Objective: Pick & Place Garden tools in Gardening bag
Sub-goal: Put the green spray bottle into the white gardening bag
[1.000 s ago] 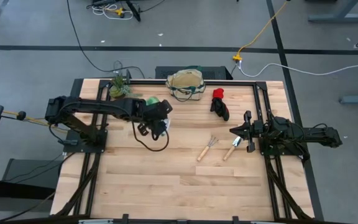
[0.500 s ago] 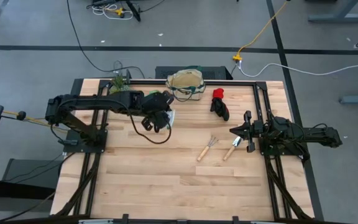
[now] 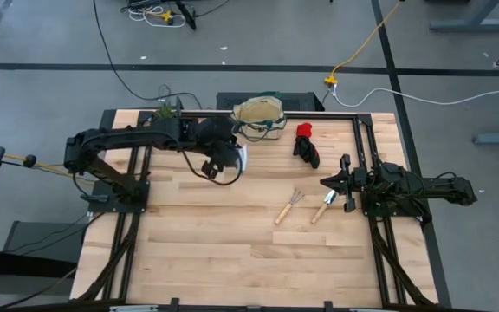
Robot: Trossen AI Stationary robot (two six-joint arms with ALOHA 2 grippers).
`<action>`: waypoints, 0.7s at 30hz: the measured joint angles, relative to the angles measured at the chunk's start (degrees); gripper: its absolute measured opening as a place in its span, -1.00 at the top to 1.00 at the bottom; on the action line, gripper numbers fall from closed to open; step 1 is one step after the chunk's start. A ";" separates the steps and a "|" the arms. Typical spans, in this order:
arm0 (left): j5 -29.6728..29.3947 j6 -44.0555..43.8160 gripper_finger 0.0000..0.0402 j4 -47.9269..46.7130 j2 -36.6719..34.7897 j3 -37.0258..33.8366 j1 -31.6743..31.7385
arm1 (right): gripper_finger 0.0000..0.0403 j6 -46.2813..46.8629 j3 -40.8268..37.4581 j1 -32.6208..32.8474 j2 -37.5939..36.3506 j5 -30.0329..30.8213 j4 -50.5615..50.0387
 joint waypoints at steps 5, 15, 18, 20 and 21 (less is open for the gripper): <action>1.43 -4.62 0.26 0.05 1.47 0.00 1.43 | 0.89 0.00 0.00 -0.02 0.00 0.00 -0.02; 6.85 -11.93 0.26 0.01 4.39 -0.04 2.42 | 0.89 0.00 0.00 0.00 0.00 0.00 -0.02; 8.10 -13.78 0.25 0.15 4.66 -0.04 2.48 | 0.89 0.00 0.02 -0.02 0.00 0.00 -0.02; 8.54 -14.55 0.26 0.35 4.69 -0.04 2.51 | 0.89 0.00 0.00 0.00 0.00 0.00 0.00; 8.58 -14.63 0.26 0.42 4.65 -0.04 2.48 | 0.89 0.00 0.00 0.00 0.00 0.00 -0.02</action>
